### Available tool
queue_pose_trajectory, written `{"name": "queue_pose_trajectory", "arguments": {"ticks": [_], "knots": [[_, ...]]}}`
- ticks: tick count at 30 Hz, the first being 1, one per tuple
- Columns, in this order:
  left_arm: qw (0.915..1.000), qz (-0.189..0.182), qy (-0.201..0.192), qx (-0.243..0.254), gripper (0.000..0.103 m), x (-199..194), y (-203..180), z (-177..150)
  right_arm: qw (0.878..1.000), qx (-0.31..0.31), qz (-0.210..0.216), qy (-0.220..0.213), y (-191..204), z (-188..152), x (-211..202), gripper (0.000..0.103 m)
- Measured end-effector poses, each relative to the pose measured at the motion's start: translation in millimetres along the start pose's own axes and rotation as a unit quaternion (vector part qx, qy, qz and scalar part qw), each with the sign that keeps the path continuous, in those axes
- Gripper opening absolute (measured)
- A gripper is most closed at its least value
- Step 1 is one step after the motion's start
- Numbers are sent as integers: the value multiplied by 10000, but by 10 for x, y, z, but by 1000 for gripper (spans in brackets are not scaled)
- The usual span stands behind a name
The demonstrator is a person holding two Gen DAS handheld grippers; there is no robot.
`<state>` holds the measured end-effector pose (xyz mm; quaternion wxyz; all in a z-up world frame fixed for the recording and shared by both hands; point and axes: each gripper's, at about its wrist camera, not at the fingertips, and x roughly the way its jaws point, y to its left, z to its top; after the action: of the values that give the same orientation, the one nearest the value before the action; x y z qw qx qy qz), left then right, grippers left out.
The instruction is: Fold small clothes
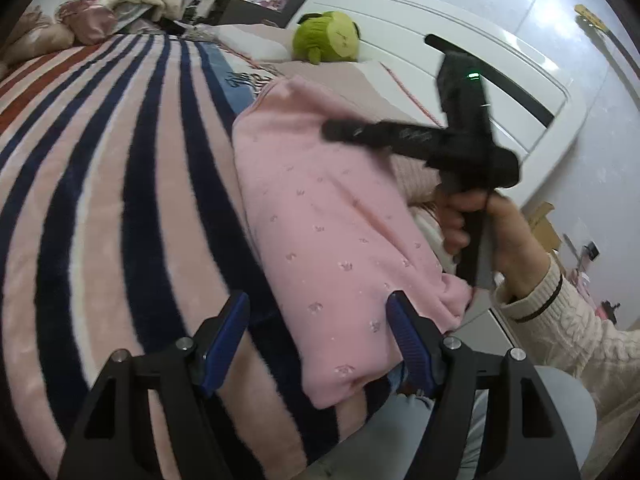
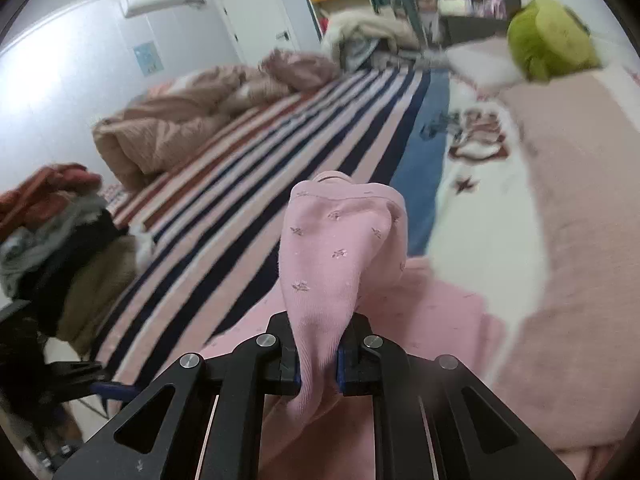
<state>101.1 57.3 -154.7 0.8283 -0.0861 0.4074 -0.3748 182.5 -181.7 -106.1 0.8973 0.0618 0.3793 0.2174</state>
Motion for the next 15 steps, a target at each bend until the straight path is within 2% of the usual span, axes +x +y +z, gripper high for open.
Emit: {"name": "queue_pose_trajectory", "arguments": {"ticks": [3,6,9,12,15], "knots": [[9997,-229,112,42,67,88,-40,9,9995,234,-199,-49,-210,-73,-281,6],[9992,-251,315,23,69,244,-82,-25,9975,500,-463,173,-446,-203,-222,8],[9985,-280,455,-130,69,348,-72,-47,9945,762,-439,567,-613,-393,10,22],[9988,-214,413,-155,70,244,-76,-37,9934,868,-496,563,-680,-408,-54,44],[9991,-290,247,-199,80,41,-62,-52,9948,795,-455,441,-682,-377,-295,50]]}}
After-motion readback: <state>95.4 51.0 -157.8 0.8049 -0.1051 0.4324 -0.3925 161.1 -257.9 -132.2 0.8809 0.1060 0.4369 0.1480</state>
